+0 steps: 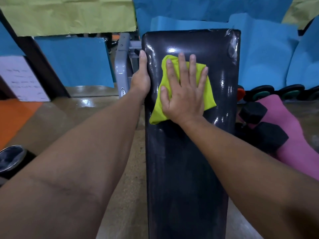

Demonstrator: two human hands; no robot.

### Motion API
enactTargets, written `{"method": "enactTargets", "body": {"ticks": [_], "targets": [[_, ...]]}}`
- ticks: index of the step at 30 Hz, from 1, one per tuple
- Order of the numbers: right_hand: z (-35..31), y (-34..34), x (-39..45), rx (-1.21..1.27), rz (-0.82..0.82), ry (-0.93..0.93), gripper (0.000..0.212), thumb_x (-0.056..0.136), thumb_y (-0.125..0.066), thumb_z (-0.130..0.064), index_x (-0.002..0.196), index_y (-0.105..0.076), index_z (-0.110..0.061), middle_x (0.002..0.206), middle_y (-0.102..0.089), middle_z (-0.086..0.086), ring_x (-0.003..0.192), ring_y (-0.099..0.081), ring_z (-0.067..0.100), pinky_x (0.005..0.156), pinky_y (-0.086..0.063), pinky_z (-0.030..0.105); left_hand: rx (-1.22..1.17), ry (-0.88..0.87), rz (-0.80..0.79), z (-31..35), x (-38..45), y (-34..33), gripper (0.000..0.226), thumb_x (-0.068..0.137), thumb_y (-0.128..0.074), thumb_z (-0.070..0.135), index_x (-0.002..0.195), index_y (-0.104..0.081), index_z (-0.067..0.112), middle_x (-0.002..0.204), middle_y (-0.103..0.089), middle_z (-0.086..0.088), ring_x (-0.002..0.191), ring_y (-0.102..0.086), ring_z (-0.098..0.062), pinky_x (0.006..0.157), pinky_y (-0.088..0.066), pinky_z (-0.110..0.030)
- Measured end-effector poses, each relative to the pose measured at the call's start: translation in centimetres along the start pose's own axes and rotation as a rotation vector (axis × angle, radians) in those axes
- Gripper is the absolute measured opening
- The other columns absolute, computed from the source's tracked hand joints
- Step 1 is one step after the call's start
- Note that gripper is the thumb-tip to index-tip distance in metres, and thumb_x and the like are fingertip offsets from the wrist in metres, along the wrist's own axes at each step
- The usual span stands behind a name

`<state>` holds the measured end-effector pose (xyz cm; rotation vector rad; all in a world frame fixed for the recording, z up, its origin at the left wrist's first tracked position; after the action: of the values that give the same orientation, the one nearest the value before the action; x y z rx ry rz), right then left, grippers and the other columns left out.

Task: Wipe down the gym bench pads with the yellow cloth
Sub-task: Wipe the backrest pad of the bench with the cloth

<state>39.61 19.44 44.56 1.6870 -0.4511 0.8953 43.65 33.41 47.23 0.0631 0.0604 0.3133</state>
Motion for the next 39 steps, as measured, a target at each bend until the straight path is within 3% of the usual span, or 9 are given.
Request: {"method": "enactTargets", "body": {"ticks": [5, 8, 14, 19, 23, 24, 28, 35, 39], "targets": [[0.0, 0.2, -2.9, 0.004, -0.058, 0.171, 0.068, 0.100, -0.046, -0.043, 0.163, -0.032, -0.022, 0.172, -0.020, 0.012, 0.160, -0.013, 0.036, 0.127, -0.006, 0.064, -0.095, 0.013, -0.066, 1.0, -1.1, -0.3, 0.097, 0.077, -0.040, 0.096, 0.127, -0.075, 0.021, 0.122, -0.078, 0.001, 0.117, -0.071, -0.017, 0.117, -0.046, -0.039], [0.6, 0.1, -2.2, -0.009, -0.028, 0.085, 0.068, 0.099, -0.047, -0.044, 0.162, -0.033, -0.023, 0.172, -0.021, 0.012, 0.160, -0.013, 0.036, 0.127, -0.006, 0.064, -0.057, 0.023, -0.055, 0.4, -0.3, -0.1, 0.114, 0.054, -0.039, 0.105, 0.128, -0.075, 0.026, 0.122, -0.078, 0.003, 0.118, -0.071, -0.018, 0.116, -0.046, -0.040], [-3.3, -0.6, -1.9, -0.030, -0.050, 0.088, 0.068, 0.100, -0.043, -0.042, 0.163, -0.030, -0.022, 0.172, -0.017, 0.012, 0.160, -0.011, 0.038, 0.125, -0.008, 0.067, -0.031, 0.088, -0.165, 0.5, -0.1, 0.8, 0.114, 0.068, -0.038, 0.102, 0.142, -0.064, 0.019, 0.142, -0.067, -0.006, 0.126, -0.065, -0.021, 0.118, -0.045, -0.042], [-2.5, -0.5, -3.3, -0.020, -0.043, 0.118, 0.069, 0.097, -0.049, -0.042, 0.161, -0.035, -0.022, 0.172, -0.020, 0.012, 0.159, -0.014, 0.036, 0.126, -0.007, 0.064, -0.011, 0.129, -0.212, -0.8, 2.2, 1.1, 0.130, 0.046, -0.042, 0.114, 0.139, -0.068, 0.026, 0.138, -0.070, 0.001, 0.128, -0.065, -0.019, 0.120, -0.042, -0.044], [-1.9, -0.6, -1.7, -0.048, 0.007, -0.044, 0.070, 0.096, -0.047, -0.044, 0.161, -0.035, -0.021, 0.171, -0.021, 0.014, 0.159, -0.015, 0.038, 0.126, -0.007, 0.065, 0.029, 0.059, -0.252, 1.3, -0.4, 1.0, 0.073, 0.099, -0.023, 0.081, 0.108, -0.073, 0.028, 0.090, -0.079, 0.021, 0.092, -0.074, 0.005, 0.096, -0.053, -0.018], [-2.6, -0.6, -1.6, -0.054, 0.005, -0.066, 0.071, 0.096, -0.046, -0.043, 0.162, -0.034, -0.021, 0.171, -0.020, 0.014, 0.159, -0.014, 0.039, 0.126, -0.007, 0.066, 0.042, 0.046, -0.281, 1.1, -0.3, 1.1, 0.073, 0.101, -0.022, 0.079, 0.114, -0.071, 0.027, 0.096, -0.078, 0.019, 0.100, -0.073, 0.003, 0.097, -0.053, -0.017], [-5.6, -1.1, -3.7, -0.053, -0.074, 0.056, 0.073, 0.097, -0.047, -0.041, 0.164, -0.027, -0.020, 0.173, -0.015, 0.012, 0.160, -0.009, 0.038, 0.125, -0.006, 0.067, -0.051, 0.106, -0.368, -0.5, 1.5, 1.6, 0.119, 0.060, -0.045, 0.106, 0.141, -0.065, 0.022, 0.140, -0.069, -0.002, 0.130, -0.065, -0.020, 0.122, -0.040, -0.041], [-2.2, -0.9, -5.0, -0.027, -0.001, 0.075, 0.069, 0.095, -0.055, -0.043, 0.159, -0.041, -0.023, 0.170, -0.024, 0.014, 0.159, -0.017, 0.037, 0.126, -0.010, 0.065, -0.076, 0.014, -0.289, 0.2, 0.5, 0.9, 0.082, 0.093, -0.033, 0.086, 0.128, -0.073, 0.024, 0.121, -0.079, 0.001, 0.117, -0.074, -0.017, 0.115, -0.048, -0.039], [-5.5, -1.4, -4.4, -0.060, -0.013, -0.037, 0.072, 0.095, -0.051, -0.042, 0.162, -0.034, -0.022, 0.172, -0.019, 0.013, 0.159, -0.012, 0.038, 0.126, -0.006, 0.067, 0.002, -0.006, -0.229, 0.4, 1.0, 1.7, 0.087, 0.081, -0.040, 0.094, 0.119, -0.076, 0.026, 0.116, -0.080, 0.004, 0.116, -0.072, -0.016, 0.117, -0.046, -0.040]]}}
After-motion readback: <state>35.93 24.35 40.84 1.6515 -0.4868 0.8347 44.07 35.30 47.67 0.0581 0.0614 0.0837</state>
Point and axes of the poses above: each hand's wrist, its own x-axis towards the middle knuckle, its own y-axis out of the back of the hand, z = x × y, the point moved 1 cm from there along x, towards the middle knuckle
